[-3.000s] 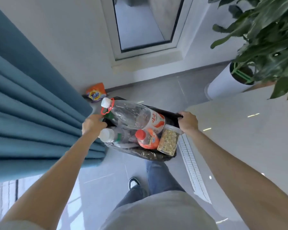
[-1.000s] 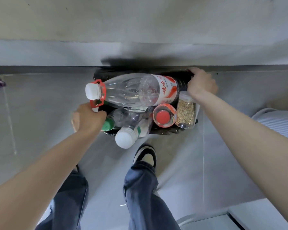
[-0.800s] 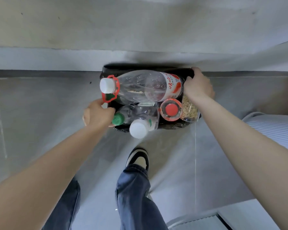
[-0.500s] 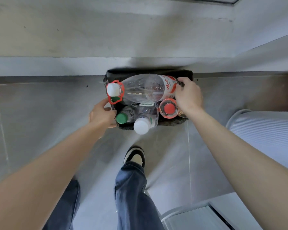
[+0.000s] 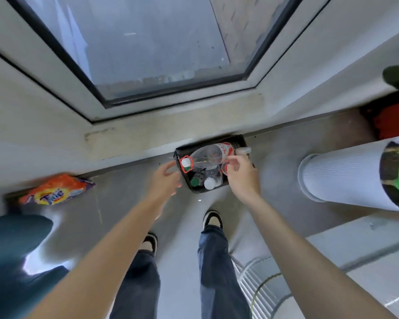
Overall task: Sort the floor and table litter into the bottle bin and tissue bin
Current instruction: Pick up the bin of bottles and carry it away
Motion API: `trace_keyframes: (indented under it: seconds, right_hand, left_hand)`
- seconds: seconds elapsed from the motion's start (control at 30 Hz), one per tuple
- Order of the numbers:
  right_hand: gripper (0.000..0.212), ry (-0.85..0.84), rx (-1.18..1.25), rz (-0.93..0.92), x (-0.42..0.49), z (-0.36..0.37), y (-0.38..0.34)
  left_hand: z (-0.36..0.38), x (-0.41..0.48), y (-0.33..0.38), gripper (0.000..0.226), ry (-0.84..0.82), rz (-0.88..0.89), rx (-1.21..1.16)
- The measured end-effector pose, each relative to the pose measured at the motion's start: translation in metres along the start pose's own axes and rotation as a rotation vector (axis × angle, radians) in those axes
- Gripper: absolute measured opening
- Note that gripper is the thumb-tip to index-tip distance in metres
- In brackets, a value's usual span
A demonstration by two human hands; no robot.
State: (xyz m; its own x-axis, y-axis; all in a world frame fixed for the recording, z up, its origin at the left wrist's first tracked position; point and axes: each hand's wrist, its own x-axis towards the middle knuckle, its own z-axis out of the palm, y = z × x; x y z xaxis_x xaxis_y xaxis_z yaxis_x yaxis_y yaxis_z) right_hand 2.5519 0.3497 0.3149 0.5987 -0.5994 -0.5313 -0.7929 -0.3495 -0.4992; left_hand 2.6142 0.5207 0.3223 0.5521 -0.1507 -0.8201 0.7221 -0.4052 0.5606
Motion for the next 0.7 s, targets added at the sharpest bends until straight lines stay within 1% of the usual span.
trace_keyframes:
  seconds: [0.1, 0.17, 0.33, 0.43, 0.57, 0.7]
  right_hand:
    - [0.03, 0.018, 0.088, 0.01, -0.055, -0.028, -0.029]
    - [0.029, 0.058, 0.137, 0.028, -0.093, -0.046, -0.046]
    - [0.032, 0.157, 0.267, 0.079, -0.191, -0.077, -0.065]
    - [0.031, 0.257, 0.352, 0.134, -0.243, -0.092, -0.06]
    - [0.031, 0.351, 0.466, 0.246, -0.303, -0.11, -0.035]
    - [0.032, 0.451, 0.572, 0.344, -0.369, -0.125, 0.006]
  left_hand:
    - [-0.022, -0.061, 0.034, 0.041, -0.058, 0.066, 0.025]
    - [-0.036, -0.101, 0.055, 0.039, -0.075, 0.097, 0.059]
    - [-0.058, -0.186, 0.091, 0.038, -0.148, 0.17, 0.238]
    - [-0.055, -0.228, 0.1, 0.038, -0.228, 0.208, 0.332]
    - [-0.027, -0.279, 0.1, 0.023, -0.353, 0.278, 0.461]
    - [0.013, -0.327, 0.082, 0.024, -0.478, 0.336, 0.63]
